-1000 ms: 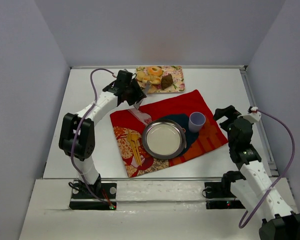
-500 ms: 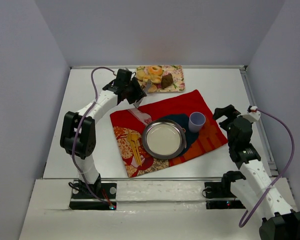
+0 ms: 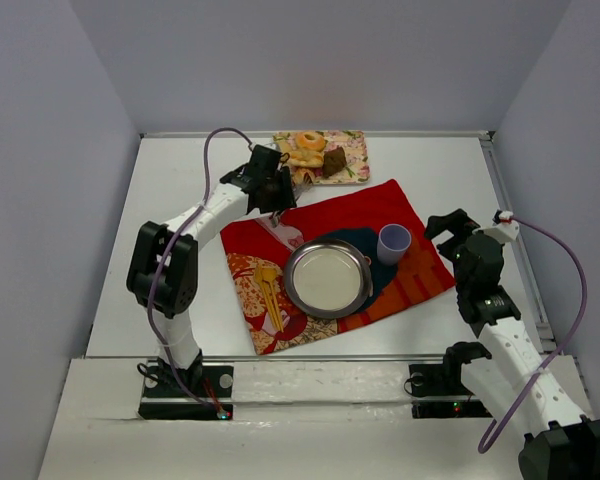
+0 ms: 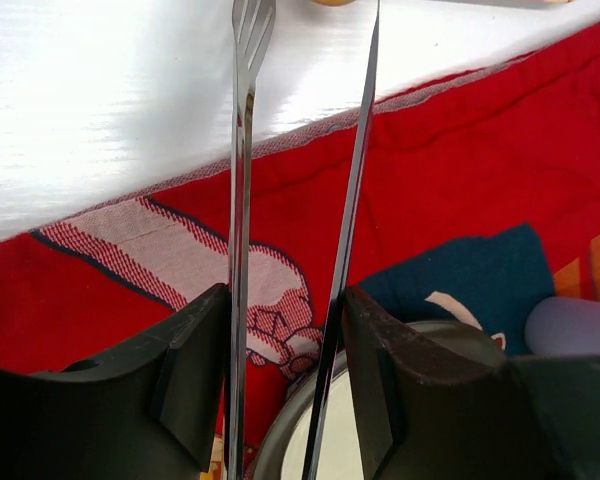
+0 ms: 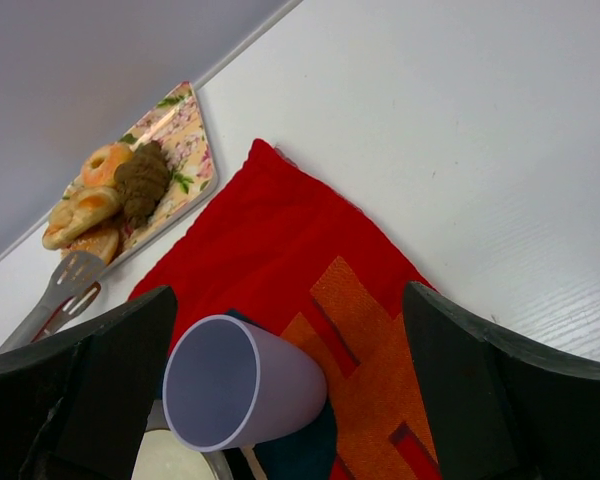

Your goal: Place the bread

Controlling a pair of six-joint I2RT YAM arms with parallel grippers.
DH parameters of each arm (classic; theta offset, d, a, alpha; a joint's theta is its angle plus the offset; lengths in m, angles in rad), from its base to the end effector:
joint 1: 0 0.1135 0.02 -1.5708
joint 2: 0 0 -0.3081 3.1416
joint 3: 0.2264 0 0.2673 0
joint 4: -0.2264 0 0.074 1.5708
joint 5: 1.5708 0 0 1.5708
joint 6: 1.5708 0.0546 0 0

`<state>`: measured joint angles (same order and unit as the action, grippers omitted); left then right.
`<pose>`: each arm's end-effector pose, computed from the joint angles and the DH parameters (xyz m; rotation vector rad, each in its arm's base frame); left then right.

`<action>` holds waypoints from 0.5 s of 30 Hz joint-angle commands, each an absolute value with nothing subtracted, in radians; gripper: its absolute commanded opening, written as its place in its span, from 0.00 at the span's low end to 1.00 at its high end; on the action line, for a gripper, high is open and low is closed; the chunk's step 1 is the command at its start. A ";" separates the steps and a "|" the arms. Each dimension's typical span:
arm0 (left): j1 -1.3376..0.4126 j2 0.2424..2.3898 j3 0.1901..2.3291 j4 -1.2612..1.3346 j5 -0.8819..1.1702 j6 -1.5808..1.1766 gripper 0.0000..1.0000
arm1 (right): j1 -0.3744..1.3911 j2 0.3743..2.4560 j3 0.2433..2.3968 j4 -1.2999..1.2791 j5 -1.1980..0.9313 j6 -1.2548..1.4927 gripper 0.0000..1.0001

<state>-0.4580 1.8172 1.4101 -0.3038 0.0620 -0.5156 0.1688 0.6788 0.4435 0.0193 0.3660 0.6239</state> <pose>0.4070 -0.2044 0.2804 -0.0342 2.3477 -0.5680 0.1704 0.0092 0.2778 0.6521 1.6550 0.2460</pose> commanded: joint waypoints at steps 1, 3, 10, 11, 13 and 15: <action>-0.486 1.802 1.460 -0.331 0.000 -0.425 0.56 | 0.166 0.680 0.465 0.083 0.374 0.607 1.00; -0.486 1.801 1.466 -0.340 -0.049 -0.428 0.56 | 0.166 0.681 0.465 0.083 0.376 0.609 1.00; -0.491 1.873 1.577 -0.402 -0.112 -0.442 0.52 | 0.166 0.681 0.463 0.083 0.377 0.607 1.00; -0.494 1.881 1.583 -0.403 -0.112 -0.440 0.52 | 0.166 0.681 0.463 0.084 0.377 0.607 1.00; -0.495 1.885 1.606 -0.410 -0.114 -0.436 0.51 | 0.166 0.680 0.463 0.083 0.379 0.607 1.00; -0.495 1.893 1.632 -0.425 -0.129 -0.436 0.51 | 0.166 0.678 0.462 0.084 0.377 0.607 1.00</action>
<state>-0.4904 1.8973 1.5555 -0.4019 -0.0746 -0.4526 0.1688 0.6823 0.4435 0.0299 0.3660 0.6228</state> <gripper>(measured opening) 0.523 0.996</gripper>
